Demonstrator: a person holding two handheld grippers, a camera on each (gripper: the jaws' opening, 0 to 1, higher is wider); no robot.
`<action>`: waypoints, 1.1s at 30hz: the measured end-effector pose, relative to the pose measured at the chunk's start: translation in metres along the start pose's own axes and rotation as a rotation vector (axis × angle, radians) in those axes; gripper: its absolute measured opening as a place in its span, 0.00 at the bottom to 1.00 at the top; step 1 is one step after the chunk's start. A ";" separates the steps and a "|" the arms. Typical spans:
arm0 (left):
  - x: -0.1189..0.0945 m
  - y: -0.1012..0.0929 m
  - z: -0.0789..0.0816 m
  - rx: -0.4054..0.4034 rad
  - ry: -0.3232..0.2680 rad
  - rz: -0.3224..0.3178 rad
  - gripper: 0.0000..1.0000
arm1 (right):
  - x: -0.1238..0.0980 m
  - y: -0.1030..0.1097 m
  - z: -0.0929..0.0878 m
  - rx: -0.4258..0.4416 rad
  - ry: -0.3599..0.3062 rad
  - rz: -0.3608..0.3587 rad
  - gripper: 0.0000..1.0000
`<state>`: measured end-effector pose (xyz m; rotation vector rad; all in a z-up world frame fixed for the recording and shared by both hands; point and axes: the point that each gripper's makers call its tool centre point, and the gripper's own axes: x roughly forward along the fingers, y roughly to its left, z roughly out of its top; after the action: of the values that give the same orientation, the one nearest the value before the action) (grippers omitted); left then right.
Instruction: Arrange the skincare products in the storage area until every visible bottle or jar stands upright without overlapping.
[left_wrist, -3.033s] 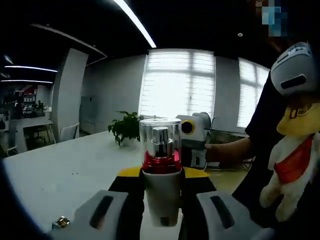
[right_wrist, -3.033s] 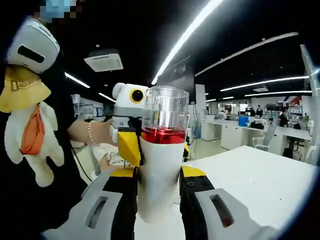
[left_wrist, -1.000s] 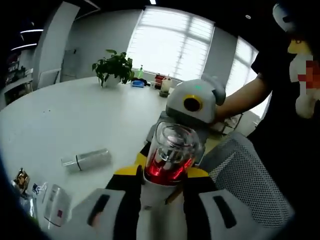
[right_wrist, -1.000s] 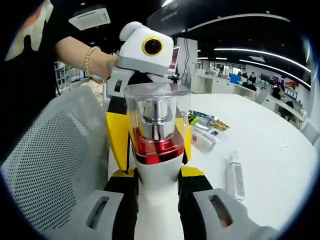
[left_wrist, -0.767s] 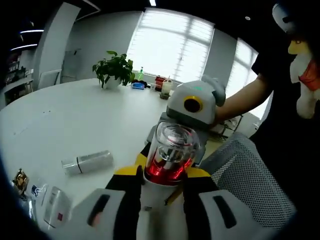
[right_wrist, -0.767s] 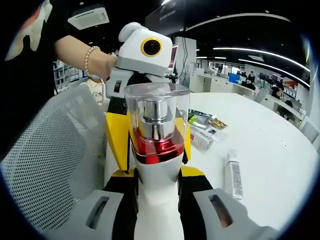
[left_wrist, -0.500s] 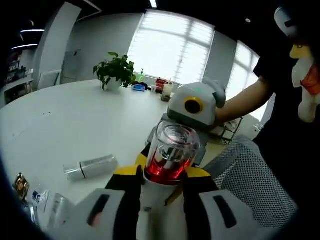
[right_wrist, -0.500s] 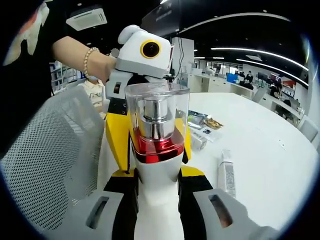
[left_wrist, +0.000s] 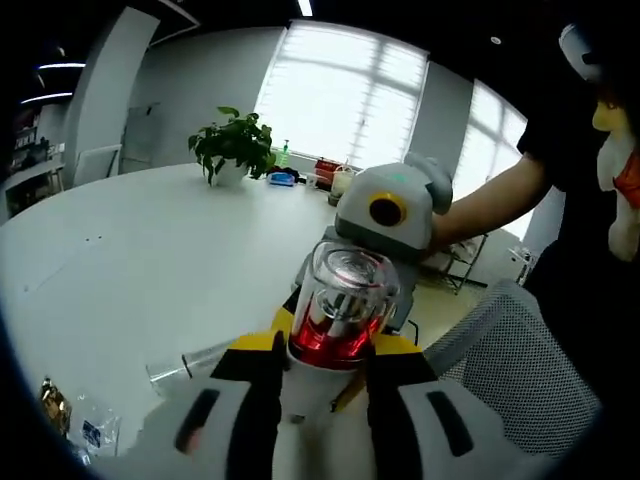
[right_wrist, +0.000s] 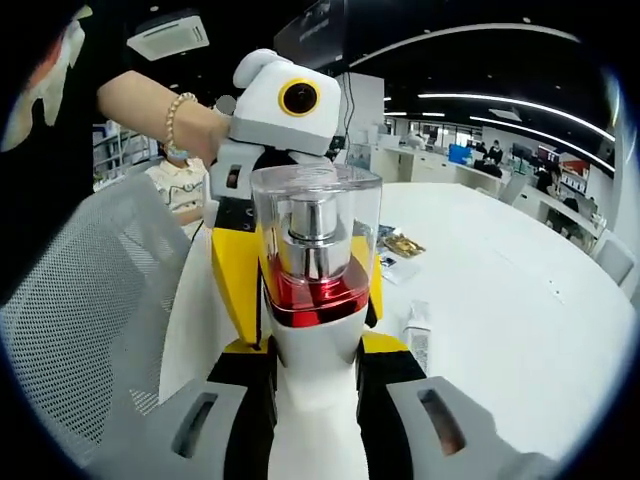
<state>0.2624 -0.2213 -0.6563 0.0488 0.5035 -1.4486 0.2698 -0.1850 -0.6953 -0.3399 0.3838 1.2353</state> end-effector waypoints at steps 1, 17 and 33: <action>0.001 0.001 0.001 0.000 0.000 0.001 0.26 | 0.000 -0.002 0.000 0.000 0.000 -0.001 0.30; 0.011 0.043 0.016 0.028 0.002 0.016 0.25 | 0.004 -0.048 0.002 0.002 -0.015 -0.037 0.30; 0.013 0.052 0.020 0.008 0.002 0.031 0.26 | 0.006 -0.056 0.003 0.034 -0.002 -0.019 0.30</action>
<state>0.3187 -0.2330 -0.6568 0.0642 0.4959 -1.4205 0.3253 -0.1949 -0.6929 -0.3129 0.3986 1.2091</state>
